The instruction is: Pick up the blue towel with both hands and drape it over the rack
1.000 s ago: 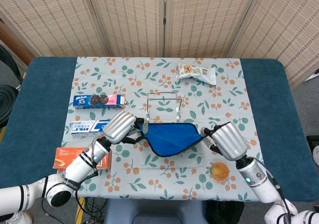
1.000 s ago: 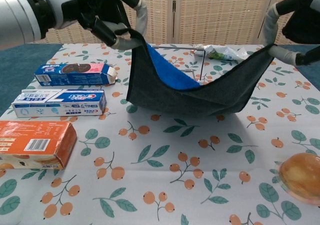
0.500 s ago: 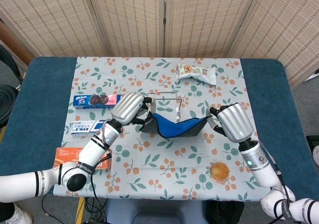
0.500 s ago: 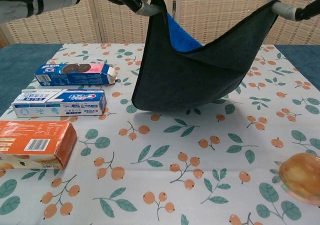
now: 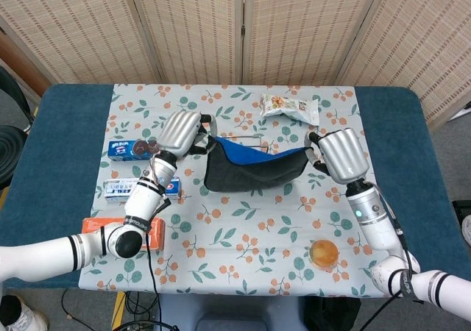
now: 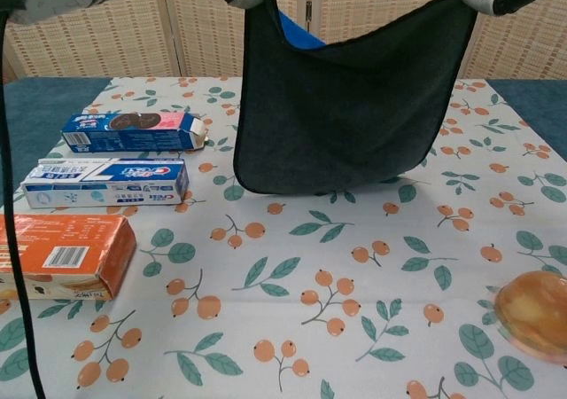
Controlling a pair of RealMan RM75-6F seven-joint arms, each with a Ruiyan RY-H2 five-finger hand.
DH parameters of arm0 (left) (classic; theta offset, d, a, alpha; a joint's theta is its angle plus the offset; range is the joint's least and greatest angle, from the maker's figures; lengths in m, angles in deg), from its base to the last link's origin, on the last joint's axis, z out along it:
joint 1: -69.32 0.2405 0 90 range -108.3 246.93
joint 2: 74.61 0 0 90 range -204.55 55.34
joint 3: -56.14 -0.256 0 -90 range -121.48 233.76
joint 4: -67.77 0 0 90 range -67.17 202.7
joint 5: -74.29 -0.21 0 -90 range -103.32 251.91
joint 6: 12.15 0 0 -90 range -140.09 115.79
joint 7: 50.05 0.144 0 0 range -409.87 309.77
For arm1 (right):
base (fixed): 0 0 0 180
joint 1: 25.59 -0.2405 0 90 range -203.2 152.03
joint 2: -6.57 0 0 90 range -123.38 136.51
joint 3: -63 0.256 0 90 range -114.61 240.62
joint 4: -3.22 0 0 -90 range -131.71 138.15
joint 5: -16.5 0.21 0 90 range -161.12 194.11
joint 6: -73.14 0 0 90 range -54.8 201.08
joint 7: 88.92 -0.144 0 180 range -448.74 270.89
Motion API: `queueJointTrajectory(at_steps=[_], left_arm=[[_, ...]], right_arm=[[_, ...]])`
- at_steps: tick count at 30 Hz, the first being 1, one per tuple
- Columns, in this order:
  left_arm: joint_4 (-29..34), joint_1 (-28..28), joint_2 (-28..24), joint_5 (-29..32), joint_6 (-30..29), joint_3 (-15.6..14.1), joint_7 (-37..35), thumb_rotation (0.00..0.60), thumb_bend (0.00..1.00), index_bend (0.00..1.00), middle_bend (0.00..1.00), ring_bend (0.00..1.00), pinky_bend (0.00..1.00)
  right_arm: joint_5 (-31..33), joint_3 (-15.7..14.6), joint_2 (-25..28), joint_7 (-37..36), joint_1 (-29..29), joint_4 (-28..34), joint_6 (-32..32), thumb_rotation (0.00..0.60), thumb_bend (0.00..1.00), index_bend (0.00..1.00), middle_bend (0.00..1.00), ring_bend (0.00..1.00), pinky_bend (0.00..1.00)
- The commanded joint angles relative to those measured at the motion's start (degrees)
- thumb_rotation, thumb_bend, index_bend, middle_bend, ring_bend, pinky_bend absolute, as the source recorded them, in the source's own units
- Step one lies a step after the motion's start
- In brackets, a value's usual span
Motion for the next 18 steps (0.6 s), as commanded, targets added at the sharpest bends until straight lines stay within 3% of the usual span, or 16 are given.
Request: queueJointTrajectory(at_steps=[1,18], left_arm=[[-3.17,-0.81,0.69,2.37,-0.28,0.27,0.94,0.600,0.43,0.65,1.00,0.95,1.00],[-12.13,-3.08,1.34,8.13,0.70,1.30,3.04,0.600,0.43,0.65,1.00,0.95,1.00]], right_arm=[[2.34,1.24,-1.69,1.03,-2.00,-2.15,1.77,0.600,0.43,0.67,0.93,0.85,1.00],[8.70,3.61,-7.15,2.68,-8.48,-10.20,5.12,0.600,0.43,0.67,0.93,0.85,1.00]])
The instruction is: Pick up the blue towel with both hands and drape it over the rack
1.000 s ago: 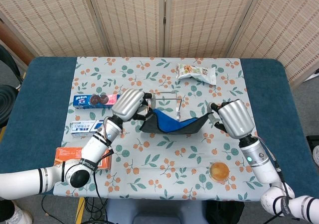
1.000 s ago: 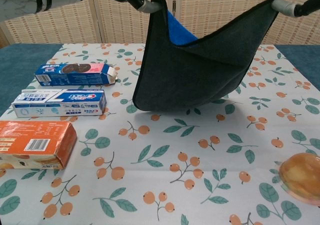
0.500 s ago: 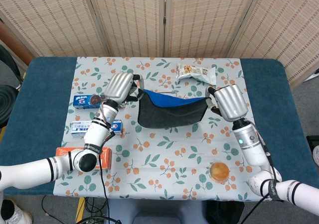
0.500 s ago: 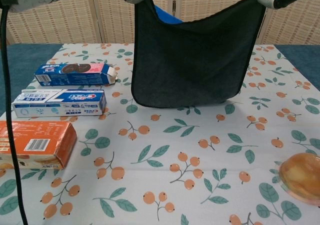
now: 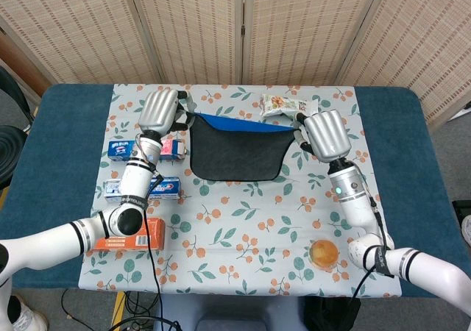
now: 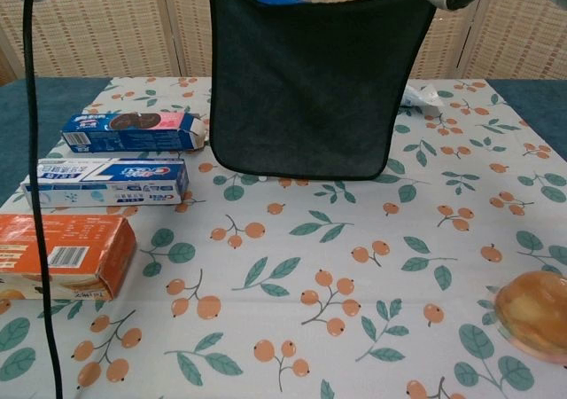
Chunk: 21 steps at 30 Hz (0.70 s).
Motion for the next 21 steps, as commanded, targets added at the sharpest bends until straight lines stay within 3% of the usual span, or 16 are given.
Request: queueJointTrajectory(at_steps=[1,11,21], left_arm=[[-1.18,-0.32,0.25,1.24,0.38,0.20,0.30,0.600,0.43,0.65,1.00,0.95,1.00],[-2.39,-0.96,0.54,4.34,1.18,-0.79,3.00,0.600,0.42,0.65,1.00,0.95,1.00],[-2.73,-1.88,1.11,5.90,1.71,-0.81,3.84,0.600,0.43,0.65,1.00,0.95,1.00]], right_arm=[[0.67,0.38,-0.94,-0.09,-1.13,-1.53,0.44,0.600,0.43,0.67,0.93,0.85,1.00],[2.49,1.35,-2.91,2.11,-6.10,-7.27,3.47,0.600,0.43,0.67,0.93,0.85,1.00],[4.57,0.34,-5.54,4.10,-9.31,-13.13,6.28,0.600,0.43,0.67,0.93,0.85,1.00]])
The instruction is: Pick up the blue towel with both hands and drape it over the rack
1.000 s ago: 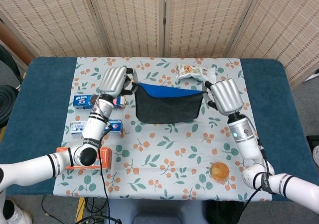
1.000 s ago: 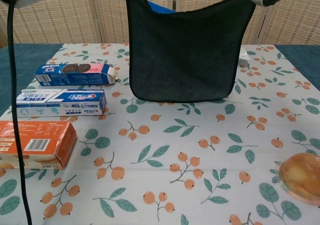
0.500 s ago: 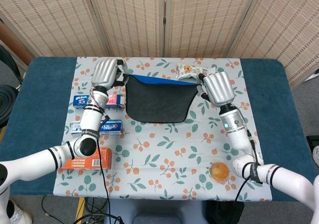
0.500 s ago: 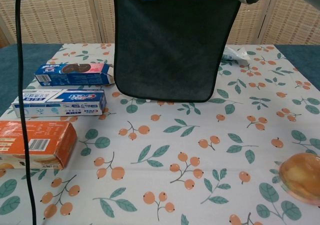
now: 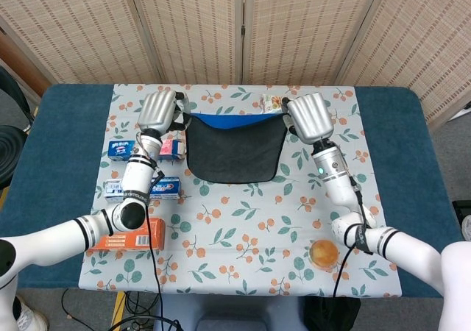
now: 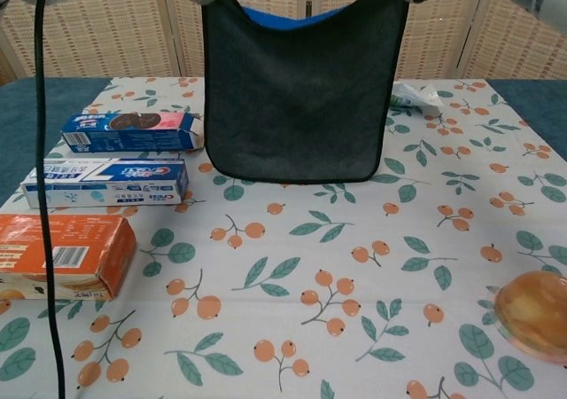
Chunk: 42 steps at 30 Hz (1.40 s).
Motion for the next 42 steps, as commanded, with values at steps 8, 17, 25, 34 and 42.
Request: queueJointTrajectory(at_steps=[8,17,25,34,42], left_arm=[[-4.60,-1.74,2.28,1.92,0.42,-0.28,1.80,0.600,0.42,0.65,1.00,0.95,1.00],[-10.80,-3.52,5.14,4.52,1.60,-0.44,4.33,0.600,0.42,0.65,1.00,0.94,1.00],[-13.62,-4.30,6.35,8.94,3.33,-0.87,8.58,0.600,0.41,0.54,0.91,0.87,1.00],[-10.75,-4.71,4.90,15.52,5.32,-1.90,14.10,0.600,0.20,0.15,0.32,0.32,0.78],[-8.02,-4.16,3.58,15.38,4.43,-2.05,13.37,0.600,0.14,0.02,0.00,0.00,0.21]], right_arm=[[1.64,-1.03,-3.86,-0.61,-2.24,-6.47,1.71,0.600,0.43,0.67,0.93,0.85,1.00],[3.13,-0.97,-7.34,-0.45,-5.18,-12.92,4.18,0.600,0.43,0.67,0.93,0.85,1.00],[5.15,-0.82,-9.74,1.14,-6.95,-16.79,6.04,0.600,0.40,0.60,0.93,0.85,1.00],[8.60,-1.10,-9.78,5.36,-6.69,-16.25,7.19,0.600,0.13,0.14,0.91,0.85,1.00],[9.27,-1.33,-6.93,5.74,-4.95,-12.53,5.59,0.600,0.00,0.07,0.82,0.77,1.00]])
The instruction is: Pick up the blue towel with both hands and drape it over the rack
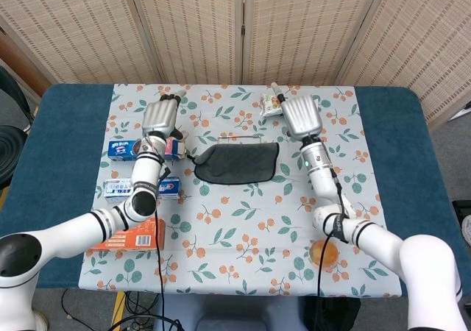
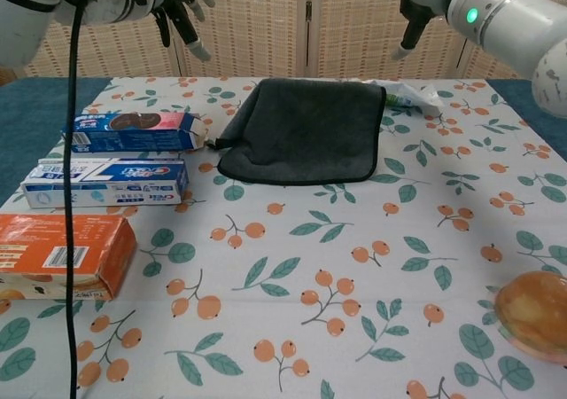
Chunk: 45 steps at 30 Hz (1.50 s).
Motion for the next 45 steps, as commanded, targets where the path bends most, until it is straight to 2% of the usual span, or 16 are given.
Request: queueJointTrajectory(at_steps=[1,3,5,9,11,13,15,24,29,36,41,45], left_arm=[[1.93,0.91,-0.90,-1.17,-0.85,0.16,-1.69,0.600,0.14,0.02,0.00,0.00,0.19],[3.27,1.54,-1.50,-1.34,-1.75,0.12,-2.22,0.600,0.14,0.03,0.00,0.00,0.19],[5.06,2.60,-2.37,-2.02,-2.60,-0.05,-3.16,0.600,0.14,0.03,0.00,0.00,0.19],[9.16,5.37,-4.87,-3.35,-3.58,-0.77,-5.20,0.600,0.15,0.05,0.00,0.00,0.19],[11.47,7.12,-6.33,-4.83,-4.57,-1.42,-6.42,0.600,0.17,0.07,0.00,0.00,0.19],[13.73,9.08,-7.82,-6.86,-5.76,-2.27,-7.77,0.600,0.17,0.07,0.00,0.00,0.19],[15.69,10.90,-9.06,-9.05,-6.88,-2.99,-9.25,0.600,0.17,0.08,0.00,0.00,0.19],[24.80,22.12,-16.43,-26.59,-13.19,-8.93,-18.10,0.600,0.17,0.10,0.00,0.00,0.18],[27.72,28.56,-20.22,-36.09,-17.92,-12.98,-22.16,0.600,0.17,0.11,0.00,0.00,0.18],[31.42,36.91,-24.73,-44.87,-25.49,-17.65,-24.79,0.600,0.17,0.11,0.00,0.00,0.17],[34.52,42.81,-27.24,-49.54,-31.18,-20.45,-25.57,0.600,0.17,0.11,0.00,0.00,0.16],[36.52,46.70,-28.69,-52.43,-34.68,-22.18,-25.65,0.600,0.17,0.11,0.00,0.00,0.15]], right_arm=[[0.04,-0.03,1.94,-1.07,1.50,2.58,-1.27,0.600,0.00,0.07,0.79,0.76,1.00],[-0.08,-0.16,3.33,-1.60,2.57,4.40,-2.18,0.600,0.00,0.07,0.76,0.74,1.00],[-0.44,-0.55,5.18,-2.38,4.05,7.09,-3.24,0.600,0.05,0.08,0.75,0.73,1.00],[-2.12,-2.00,9.34,-3.99,7.23,12.79,-5.34,0.600,0.24,0.24,0.72,0.70,1.00],[-2.97,-2.97,12.03,-5.34,9.09,16.36,-5.77,0.600,0.28,0.28,0.70,0.67,0.96],[-4.26,-4.37,14.93,-6.72,10.97,19.87,-5.89,0.600,0.28,0.30,0.66,0.62,0.86],[-5.63,-5.50,17.22,-8.02,12.66,22.57,-6.63,0.600,0.29,0.30,0.64,0.58,0.81],[-14.14,-10.90,26.77,-18.18,21.83,33.62,-13.07,0.600,0.29,0.30,0.59,0.53,0.76],[-18.88,-13.81,30.21,-23.78,26.99,35.79,-17.92,0.600,0.29,0.30,0.59,0.52,0.76],[-24.32,-17.52,33.59,-28.91,34.06,37.46,-25.42,0.600,0.29,0.30,0.59,0.52,0.76],[-27.22,-19.89,35.32,-29.27,39.44,38.45,-31.35,0.600,0.29,0.31,0.58,0.52,0.76],[-27.83,-21.57,36.38,-27.73,43.12,39.55,-34.03,0.600,0.29,0.31,0.54,0.50,0.75]])
